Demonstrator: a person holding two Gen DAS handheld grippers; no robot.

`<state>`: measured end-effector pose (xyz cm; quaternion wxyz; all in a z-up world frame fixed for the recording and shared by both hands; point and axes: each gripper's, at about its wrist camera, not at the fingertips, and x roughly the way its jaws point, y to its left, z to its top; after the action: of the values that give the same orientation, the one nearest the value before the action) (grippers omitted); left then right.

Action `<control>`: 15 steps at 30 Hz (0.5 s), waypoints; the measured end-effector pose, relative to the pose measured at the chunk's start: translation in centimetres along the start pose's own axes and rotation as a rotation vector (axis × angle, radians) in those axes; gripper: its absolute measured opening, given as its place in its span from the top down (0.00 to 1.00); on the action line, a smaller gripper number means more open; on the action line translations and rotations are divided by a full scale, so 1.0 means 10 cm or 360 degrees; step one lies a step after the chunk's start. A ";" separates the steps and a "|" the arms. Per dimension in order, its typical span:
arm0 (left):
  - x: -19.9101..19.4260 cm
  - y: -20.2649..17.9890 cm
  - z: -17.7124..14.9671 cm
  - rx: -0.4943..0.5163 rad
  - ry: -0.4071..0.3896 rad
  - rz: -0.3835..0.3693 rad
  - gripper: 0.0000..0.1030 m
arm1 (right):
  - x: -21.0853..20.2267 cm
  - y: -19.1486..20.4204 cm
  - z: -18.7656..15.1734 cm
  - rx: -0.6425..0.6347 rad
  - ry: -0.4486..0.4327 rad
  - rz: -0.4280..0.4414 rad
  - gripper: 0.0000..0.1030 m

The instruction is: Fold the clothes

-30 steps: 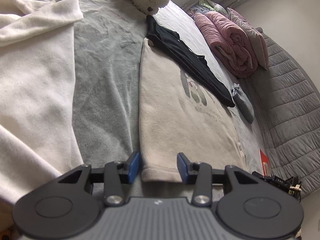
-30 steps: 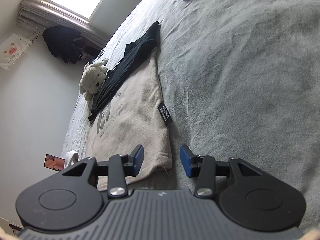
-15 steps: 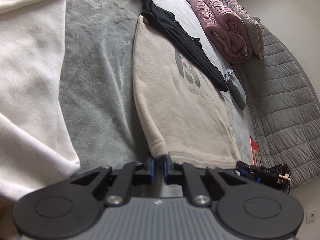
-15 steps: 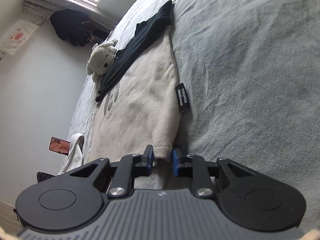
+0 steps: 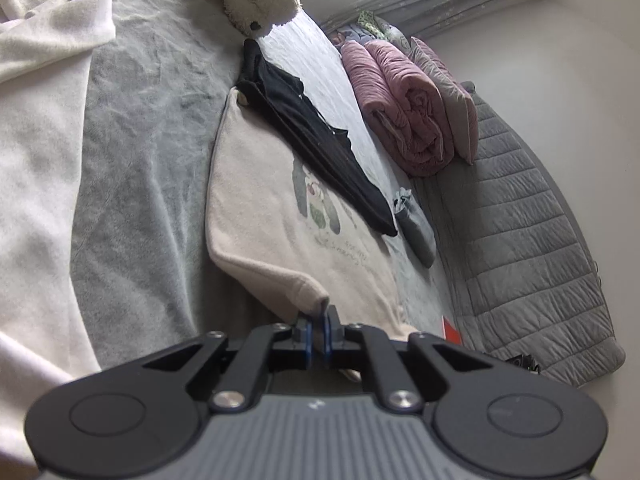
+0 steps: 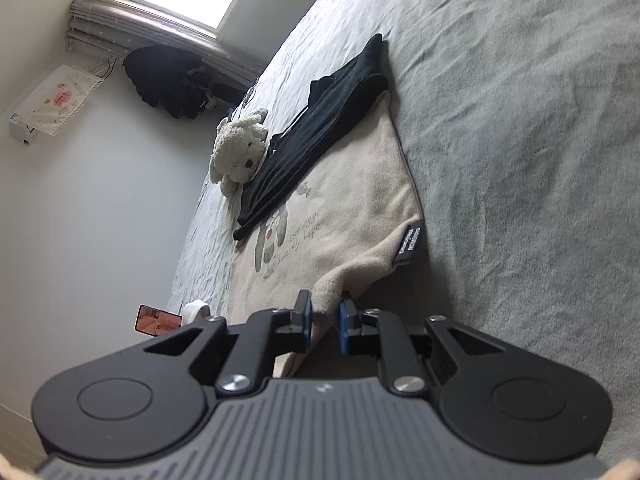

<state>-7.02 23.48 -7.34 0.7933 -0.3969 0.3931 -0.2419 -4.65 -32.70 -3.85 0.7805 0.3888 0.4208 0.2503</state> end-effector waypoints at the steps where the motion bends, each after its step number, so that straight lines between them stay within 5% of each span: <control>1: 0.01 -0.01 0.03 -0.0007 -0.0036 0.0004 0.95 | 0.02 0.03 0.04 -0.0001 -0.0011 -0.0010 0.83; 15: 0.40 -0.01 0.55 -0.0128 -0.0307 0.0242 0.95 | 0.52 0.03 0.62 0.0088 -0.0133 -0.0103 0.83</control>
<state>-0.23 23.09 -6.87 0.8269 -0.4189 0.3534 -0.1259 3.32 -31.29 -3.86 0.7941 0.4065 0.4069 0.1966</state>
